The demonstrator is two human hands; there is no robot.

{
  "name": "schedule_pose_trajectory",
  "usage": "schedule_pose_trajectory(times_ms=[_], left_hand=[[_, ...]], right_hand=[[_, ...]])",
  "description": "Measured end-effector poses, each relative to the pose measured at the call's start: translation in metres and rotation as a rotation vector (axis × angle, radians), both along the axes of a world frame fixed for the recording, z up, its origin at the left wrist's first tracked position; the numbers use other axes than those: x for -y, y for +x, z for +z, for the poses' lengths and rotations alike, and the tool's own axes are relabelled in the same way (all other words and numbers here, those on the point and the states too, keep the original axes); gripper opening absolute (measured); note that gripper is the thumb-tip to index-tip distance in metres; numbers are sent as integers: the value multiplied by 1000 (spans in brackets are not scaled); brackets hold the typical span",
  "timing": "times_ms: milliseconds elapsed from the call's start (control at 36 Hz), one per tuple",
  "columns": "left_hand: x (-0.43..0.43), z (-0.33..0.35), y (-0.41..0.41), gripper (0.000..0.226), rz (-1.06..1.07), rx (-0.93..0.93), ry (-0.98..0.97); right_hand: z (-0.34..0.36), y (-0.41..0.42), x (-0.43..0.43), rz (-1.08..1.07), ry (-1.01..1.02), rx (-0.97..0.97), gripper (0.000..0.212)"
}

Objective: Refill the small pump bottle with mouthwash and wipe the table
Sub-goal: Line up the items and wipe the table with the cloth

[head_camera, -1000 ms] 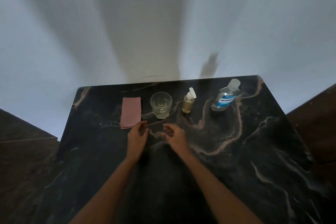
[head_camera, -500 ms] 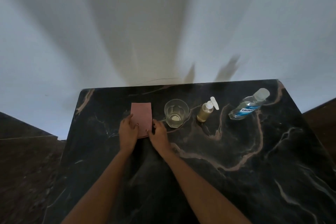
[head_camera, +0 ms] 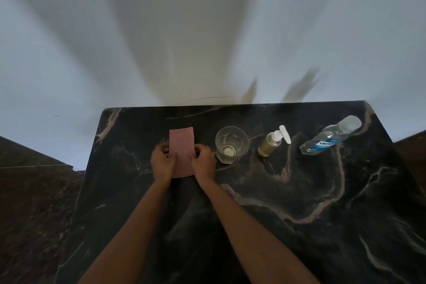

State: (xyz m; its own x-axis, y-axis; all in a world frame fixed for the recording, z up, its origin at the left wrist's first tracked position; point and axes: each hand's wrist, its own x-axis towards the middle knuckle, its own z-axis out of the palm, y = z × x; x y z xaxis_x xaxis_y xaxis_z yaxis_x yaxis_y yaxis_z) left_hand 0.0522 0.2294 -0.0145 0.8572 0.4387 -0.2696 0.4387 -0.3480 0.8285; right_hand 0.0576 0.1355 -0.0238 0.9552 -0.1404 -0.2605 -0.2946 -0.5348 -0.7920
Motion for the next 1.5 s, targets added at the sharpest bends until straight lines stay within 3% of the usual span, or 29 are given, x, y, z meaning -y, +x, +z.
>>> schedule_pose_trajectory(times_ms=[306,528,639,778,1056,1278,1444,1500], left_hand=[[-2,12,-29,32,40,-60,-90],[5,22,-85,31,53,-125,-333],[22,31,-115,29,-24,-192,-473],[57,37,-151,18,-186,-273,-428],[132,16,-209,14,-483,-383,-245],[168,1,-232,14,-622,-348,-102],[167,-1,-239,14,-614,-225,99],[161,-4,-242,16,-588,-148,175]], right_hand=[[11,-33,15,-24,271,-38,25],[21,-88,47,-80,438,-113,23],[26,-121,76,-69,468,-141,18],[28,-166,118,-77,474,-157,13],[21,-247,200,-107,194,-109,9],[10,-278,232,-51,-37,-140,32],[2,-283,232,136,-471,-58,59],[-2,-284,227,241,-521,-33,71]])
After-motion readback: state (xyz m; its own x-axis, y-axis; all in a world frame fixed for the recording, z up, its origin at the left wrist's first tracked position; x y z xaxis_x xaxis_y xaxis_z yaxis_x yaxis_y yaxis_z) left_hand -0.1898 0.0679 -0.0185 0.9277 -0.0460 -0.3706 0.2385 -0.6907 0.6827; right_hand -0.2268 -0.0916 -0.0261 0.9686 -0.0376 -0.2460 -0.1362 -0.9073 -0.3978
